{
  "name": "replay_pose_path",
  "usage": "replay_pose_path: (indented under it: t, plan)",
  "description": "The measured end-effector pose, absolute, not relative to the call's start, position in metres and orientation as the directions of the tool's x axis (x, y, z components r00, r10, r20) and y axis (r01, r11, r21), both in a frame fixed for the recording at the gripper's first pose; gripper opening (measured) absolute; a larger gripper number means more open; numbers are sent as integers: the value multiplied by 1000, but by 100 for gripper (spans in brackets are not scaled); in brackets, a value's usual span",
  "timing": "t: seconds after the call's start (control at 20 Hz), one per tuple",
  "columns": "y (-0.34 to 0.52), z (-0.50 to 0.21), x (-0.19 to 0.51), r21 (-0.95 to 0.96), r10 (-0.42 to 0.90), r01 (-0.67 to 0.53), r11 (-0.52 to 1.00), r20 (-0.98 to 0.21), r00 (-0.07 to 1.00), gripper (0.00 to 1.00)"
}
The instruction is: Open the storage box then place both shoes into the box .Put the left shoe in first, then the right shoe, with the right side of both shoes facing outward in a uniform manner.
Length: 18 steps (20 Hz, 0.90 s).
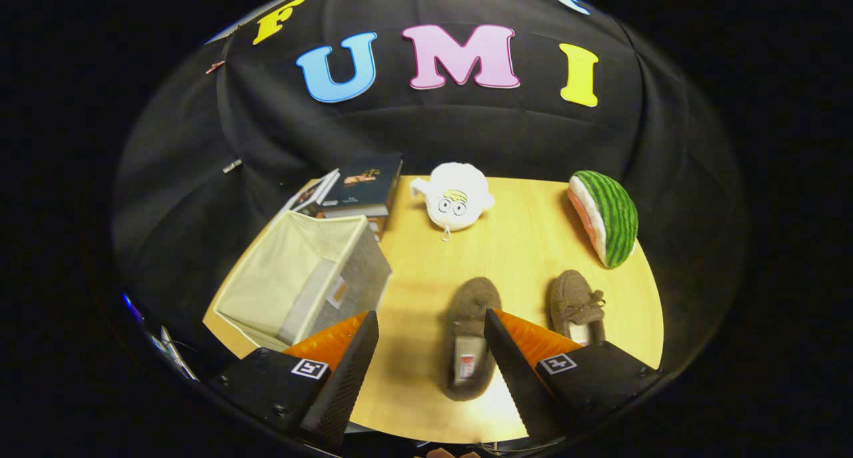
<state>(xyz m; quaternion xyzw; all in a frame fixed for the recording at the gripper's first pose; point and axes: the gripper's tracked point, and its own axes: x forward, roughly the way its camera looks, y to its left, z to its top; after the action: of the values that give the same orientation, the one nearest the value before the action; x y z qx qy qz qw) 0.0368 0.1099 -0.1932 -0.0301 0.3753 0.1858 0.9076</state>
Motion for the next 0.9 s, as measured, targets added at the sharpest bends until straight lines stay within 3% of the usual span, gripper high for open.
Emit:
replay_pose_path:
  t: [0.45, 0.65, 0.9]
  plan:
    - [44, -278, 50, -17, 183, -328, 945, -803, 568, 99]
    - [47, -320, 54, 56, 196, -294, 954, -858, 475, 99]
    - [48, -337, 78, 104, 211, -248, 963, -863, 459, 99]
